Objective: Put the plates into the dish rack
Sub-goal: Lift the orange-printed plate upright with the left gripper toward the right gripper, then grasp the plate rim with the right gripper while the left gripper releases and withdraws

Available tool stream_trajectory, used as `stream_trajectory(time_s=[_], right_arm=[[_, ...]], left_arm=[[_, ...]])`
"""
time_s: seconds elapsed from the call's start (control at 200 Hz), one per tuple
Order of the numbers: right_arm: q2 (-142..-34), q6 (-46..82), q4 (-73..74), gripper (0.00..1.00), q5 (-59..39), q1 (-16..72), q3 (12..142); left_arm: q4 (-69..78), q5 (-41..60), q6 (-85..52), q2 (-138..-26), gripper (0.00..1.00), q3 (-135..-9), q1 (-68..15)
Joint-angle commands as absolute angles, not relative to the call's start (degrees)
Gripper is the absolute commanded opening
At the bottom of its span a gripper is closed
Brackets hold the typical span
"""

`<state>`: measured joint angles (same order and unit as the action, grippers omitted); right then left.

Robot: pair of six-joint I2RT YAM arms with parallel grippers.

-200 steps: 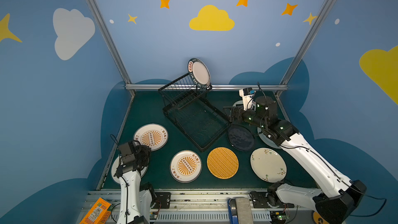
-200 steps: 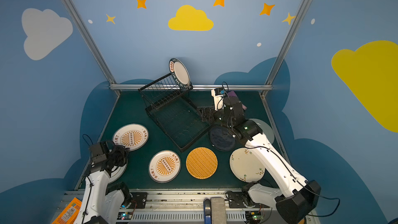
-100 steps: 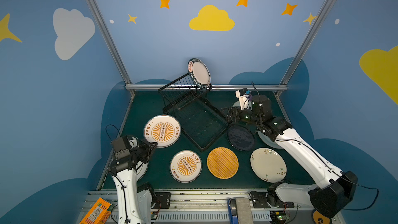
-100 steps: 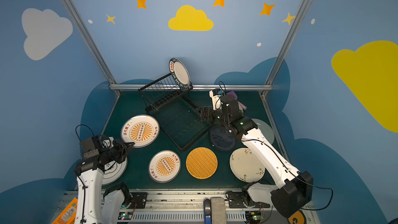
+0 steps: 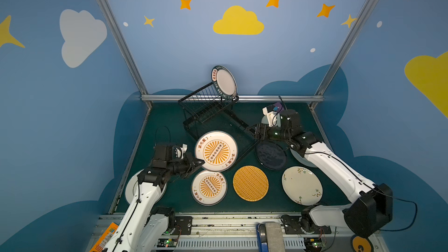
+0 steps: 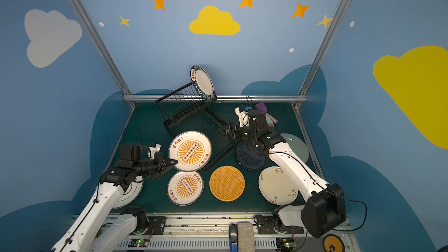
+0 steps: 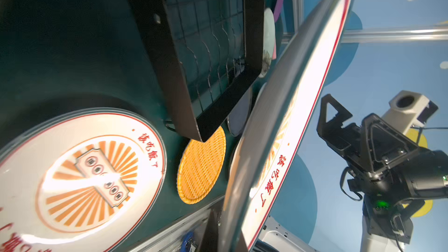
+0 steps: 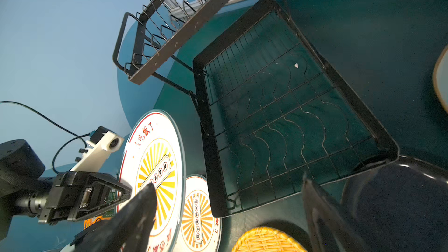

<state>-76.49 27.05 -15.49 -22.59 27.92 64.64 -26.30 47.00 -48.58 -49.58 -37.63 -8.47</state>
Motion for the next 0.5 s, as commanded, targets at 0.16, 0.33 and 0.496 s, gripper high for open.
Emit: stream_trajectory(time_s=[0.16, 0.33, 0.496], right_arm=[[-77.0, 28.2, -14.3, 0.85, -30.0, 27.4, 63.1], [-78.1, 29.0, -13.9, 0.68, -32.3, 27.2, 63.7], [-78.5, 29.1, -14.6, 0.38, -33.1, 27.2, 64.7]], left_arm=[[-5.4, 48.2, -56.4, -58.0, 0.04, -42.7, -15.8], [-3.4, 49.3, -56.8, -60.6, 0.04, -44.8, -17.0], [-2.9, 49.5, -56.7, -61.5, 0.04, -45.1, -17.3]])
